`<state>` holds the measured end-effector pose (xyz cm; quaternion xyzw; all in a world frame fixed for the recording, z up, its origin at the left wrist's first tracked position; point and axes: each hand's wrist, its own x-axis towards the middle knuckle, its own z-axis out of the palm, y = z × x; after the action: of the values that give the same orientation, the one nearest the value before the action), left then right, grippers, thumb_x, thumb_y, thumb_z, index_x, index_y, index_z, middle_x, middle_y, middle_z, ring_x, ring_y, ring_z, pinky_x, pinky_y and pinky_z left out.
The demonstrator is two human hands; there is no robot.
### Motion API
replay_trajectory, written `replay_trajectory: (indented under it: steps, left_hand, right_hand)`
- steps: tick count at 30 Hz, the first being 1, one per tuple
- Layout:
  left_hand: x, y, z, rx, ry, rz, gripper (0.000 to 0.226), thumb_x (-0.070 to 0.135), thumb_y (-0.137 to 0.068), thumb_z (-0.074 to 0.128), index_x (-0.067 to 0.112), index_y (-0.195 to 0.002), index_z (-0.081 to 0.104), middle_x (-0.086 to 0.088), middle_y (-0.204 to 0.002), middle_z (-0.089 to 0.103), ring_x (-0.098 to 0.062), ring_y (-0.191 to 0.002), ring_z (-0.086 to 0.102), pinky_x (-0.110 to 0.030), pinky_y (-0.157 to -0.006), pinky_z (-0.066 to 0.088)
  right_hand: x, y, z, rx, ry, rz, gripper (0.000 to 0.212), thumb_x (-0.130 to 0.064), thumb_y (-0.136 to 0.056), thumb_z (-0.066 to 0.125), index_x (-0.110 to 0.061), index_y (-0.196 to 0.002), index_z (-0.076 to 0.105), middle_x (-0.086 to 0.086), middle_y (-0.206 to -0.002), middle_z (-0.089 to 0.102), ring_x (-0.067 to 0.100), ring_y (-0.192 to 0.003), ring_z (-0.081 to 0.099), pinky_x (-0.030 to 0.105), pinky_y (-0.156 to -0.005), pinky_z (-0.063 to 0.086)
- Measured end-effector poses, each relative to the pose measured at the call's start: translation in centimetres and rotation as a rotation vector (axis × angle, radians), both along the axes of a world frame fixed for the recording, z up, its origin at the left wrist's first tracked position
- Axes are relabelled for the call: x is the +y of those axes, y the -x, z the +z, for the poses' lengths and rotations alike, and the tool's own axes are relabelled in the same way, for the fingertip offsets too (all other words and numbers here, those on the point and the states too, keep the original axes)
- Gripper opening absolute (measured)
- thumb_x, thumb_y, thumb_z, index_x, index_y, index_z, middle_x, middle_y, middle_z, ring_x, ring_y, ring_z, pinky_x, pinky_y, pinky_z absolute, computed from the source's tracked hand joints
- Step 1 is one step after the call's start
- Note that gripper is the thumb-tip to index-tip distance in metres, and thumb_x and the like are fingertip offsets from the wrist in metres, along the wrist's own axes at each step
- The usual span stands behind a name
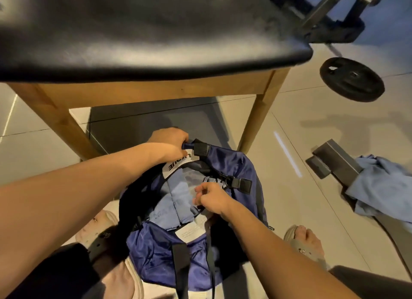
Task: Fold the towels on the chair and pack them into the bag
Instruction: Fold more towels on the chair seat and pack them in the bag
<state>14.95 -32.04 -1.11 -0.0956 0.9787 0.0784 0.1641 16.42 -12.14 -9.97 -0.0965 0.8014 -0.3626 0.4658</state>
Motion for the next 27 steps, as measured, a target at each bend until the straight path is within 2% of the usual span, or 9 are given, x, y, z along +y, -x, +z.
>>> replay_trajectory:
  steps: [3, 7, 11, 14, 18, 21, 22, 24, 27]
  left_hand:
    - [2.0, 0.1, 2.4, -0.073, 0.086, -0.055, 0.022, 0.040, -0.090, 0.065, 0.025, -0.106, 0.064, 0.002, -0.097, 0.063, -0.024, -0.085, 0.061, -0.035, -0.070, 0.054]
    - [5.3, 0.7, 5.5, -0.114, 0.058, -0.140, 0.035, 0.048, -0.083, 0.068, 0.018, -0.101, 0.069, -0.006, -0.096, 0.071, -0.025, -0.081, 0.064, -0.036, -0.069, 0.056]
    - [10.4, 2.7, 8.9, -0.079, -0.040, -0.191, 0.029, 0.046, -0.087, 0.068, 0.019, -0.097, 0.073, -0.006, -0.097, 0.073, -0.027, -0.089, 0.067, -0.040, -0.076, 0.056]
    - [15.4, 4.6, 12.0, 0.051, -0.136, -0.219, 0.023, 0.044, -0.092, 0.067, 0.023, -0.084, 0.066, 0.001, -0.088, 0.066, -0.019, -0.081, 0.062, -0.036, -0.072, 0.052]
    - [22.5, 7.5, 17.3, 0.277, -0.298, -0.259, 0.020, 0.045, -0.092, 0.068, 0.027, -0.102, 0.069, 0.006, -0.100, 0.068, -0.013, -0.086, 0.062, -0.032, -0.074, 0.053]
    - [27.5, 10.0, 21.9, 0.363, -0.421, -0.263, 0.019, 0.039, -0.096, 0.068, 0.025, -0.109, 0.069, 0.004, -0.099, 0.068, -0.014, -0.089, 0.064, -0.034, -0.080, 0.057]
    - [28.8, 10.9, 23.3, 0.402, -0.444, -0.274, 0.020, 0.038, -0.096, 0.068, 0.024, -0.110, 0.070, 0.004, -0.099, 0.069, -0.013, -0.088, 0.064, -0.034, -0.081, 0.057]
    - [31.9, 13.0, 26.3, 0.491, -0.486, -0.318, 0.021, 0.036, -0.096, 0.068, 0.023, -0.113, 0.070, 0.002, -0.101, 0.072, -0.014, -0.088, 0.066, -0.037, -0.082, 0.058]
    - [36.0, 16.6, 30.3, 0.576, -0.548, -0.353, 0.029, 0.035, -0.096, 0.068, 0.021, -0.122, 0.068, -0.001, -0.110, 0.074, -0.018, -0.095, 0.068, -0.040, -0.086, 0.059]
  right_hand:
    - [1.8, 2.0, 4.7, 0.035, 0.026, 0.034, 0.015, 0.006, -0.089, 0.064, -0.007, -0.097, 0.065, 0.011, -0.089, 0.068, 0.019, -0.079, 0.063, 0.031, -0.071, 0.049]
    - [4.5, 4.9, 11.5, 0.085, 0.053, 0.013, 0.014, 0.003, -0.092, 0.064, -0.009, -0.095, 0.058, 0.010, -0.076, 0.061, 0.016, -0.060, 0.058, 0.025, -0.055, 0.044]
    - [8.7, 8.1, 17.8, 0.248, -0.025, 0.017, 0.008, -0.001, -0.092, 0.061, -0.006, -0.097, 0.064, 0.020, -0.087, 0.067, 0.025, -0.071, 0.064, 0.029, -0.061, 0.047]
    - [13.7, 10.0, 22.7, 0.381, -0.114, -0.054, 0.010, -0.010, -0.098, 0.059, -0.006, -0.104, 0.066, 0.016, -0.098, 0.074, 0.022, -0.078, 0.070, 0.034, -0.071, 0.053]
    - [21.0, 12.2, 29.6, 0.613, -0.178, -0.278, 0.012, -0.009, -0.096, 0.059, -0.005, -0.100, 0.070, 0.014, -0.094, 0.076, 0.025, -0.082, 0.074, 0.035, -0.069, 0.058]
    - [26.4, 13.9, 34.7, 0.860, -0.174, -0.521, 0.016, -0.007, -0.090, 0.058, -0.007, -0.088, 0.074, 0.013, -0.083, 0.075, 0.028, -0.082, 0.073, 0.042, -0.075, 0.063]
    - [27.9, 14.4, 36.2, 0.930, -0.174, -0.583, 0.016, -0.008, -0.089, 0.057, -0.009, -0.085, 0.073, 0.011, -0.081, 0.073, 0.028, -0.082, 0.071, 0.039, -0.072, 0.061]
    - [31.3, 15.7, 39.3, 1.052, -0.202, -0.666, 0.015, -0.010, -0.090, 0.056, -0.014, -0.087, 0.071, 0.007, -0.088, 0.071, 0.027, -0.087, 0.066, 0.031, -0.066, 0.051]
    - [35.5, 18.2, 43.2, 1.168, -0.208, -0.755, 0.020, -0.016, -0.094, 0.057, -0.011, -0.108, 0.070, 0.008, -0.111, 0.070, 0.028, -0.098, 0.062, 0.039, -0.081, 0.053]
